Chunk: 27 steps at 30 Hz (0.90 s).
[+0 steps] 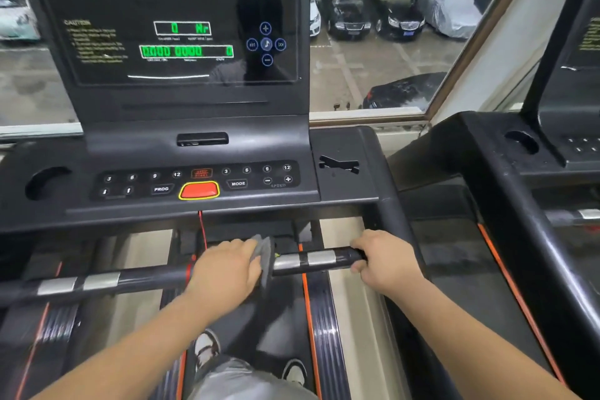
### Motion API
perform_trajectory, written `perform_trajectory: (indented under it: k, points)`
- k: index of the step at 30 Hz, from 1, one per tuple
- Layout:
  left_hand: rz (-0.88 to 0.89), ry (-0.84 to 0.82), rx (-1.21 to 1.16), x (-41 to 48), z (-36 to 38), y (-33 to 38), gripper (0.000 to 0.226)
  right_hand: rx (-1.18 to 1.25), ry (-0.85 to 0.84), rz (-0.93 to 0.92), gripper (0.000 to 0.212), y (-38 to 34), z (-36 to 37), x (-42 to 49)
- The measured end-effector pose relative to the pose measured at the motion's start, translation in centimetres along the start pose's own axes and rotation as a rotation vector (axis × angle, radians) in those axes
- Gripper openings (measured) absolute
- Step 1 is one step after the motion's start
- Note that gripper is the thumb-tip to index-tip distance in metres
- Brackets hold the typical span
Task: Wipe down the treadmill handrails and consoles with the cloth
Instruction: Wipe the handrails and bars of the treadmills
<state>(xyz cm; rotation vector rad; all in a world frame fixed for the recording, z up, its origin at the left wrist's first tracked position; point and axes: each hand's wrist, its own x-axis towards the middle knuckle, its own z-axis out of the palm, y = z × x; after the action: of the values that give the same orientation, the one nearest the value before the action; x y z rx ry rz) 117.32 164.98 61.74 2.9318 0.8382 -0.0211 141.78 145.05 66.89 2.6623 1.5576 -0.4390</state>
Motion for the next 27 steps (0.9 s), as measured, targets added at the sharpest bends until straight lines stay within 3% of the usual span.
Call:
perform_trajectory:
  k: [2,4,6,8,12,19,24,27]
  points:
    - [-0.039,0.067,0.03,1.4,-0.3,3.9,0.034,0.004,-0.001,0.01,0.013,-0.1,0.1,0.2]
    - [0.033,0.103,0.059,2.8,-0.3,9.0,0.024,0.009,-0.014,0.03,0.013,-0.1,0.2,0.3]
    - [0.111,0.12,0.049,3.5,0.3,13.8,0.037,0.023,0.002,0.06,0.012,-0.1,0.3,0.3]
    - [0.064,0.074,0.001,3.8,1.2,16.0,0.048,0.047,0.023,0.086,0.01,-0.1,0.4,0.4]
    - [0.203,0.109,-0.049,2.4,2.1,11.7,0.055,0.062,-0.003,0.111,0.012,-0.4,0.6,0.4]
    - [0.107,0.153,0.021,-3.5,0.8,0.3,0.044,0.03,0.005,0.056,0.013,0.1,0.5,0.4]
    - [-0.197,-0.074,-0.022,2.1,-1.0,6.0,0.034,0.012,0.023,0.043,0.017,0.0,0.4,0.1]
    - [-0.23,-0.256,-0.121,5.6,-1.0,9.3,0.033,0.02,0.015,0.045,0.025,-0.2,0.3,0.0]
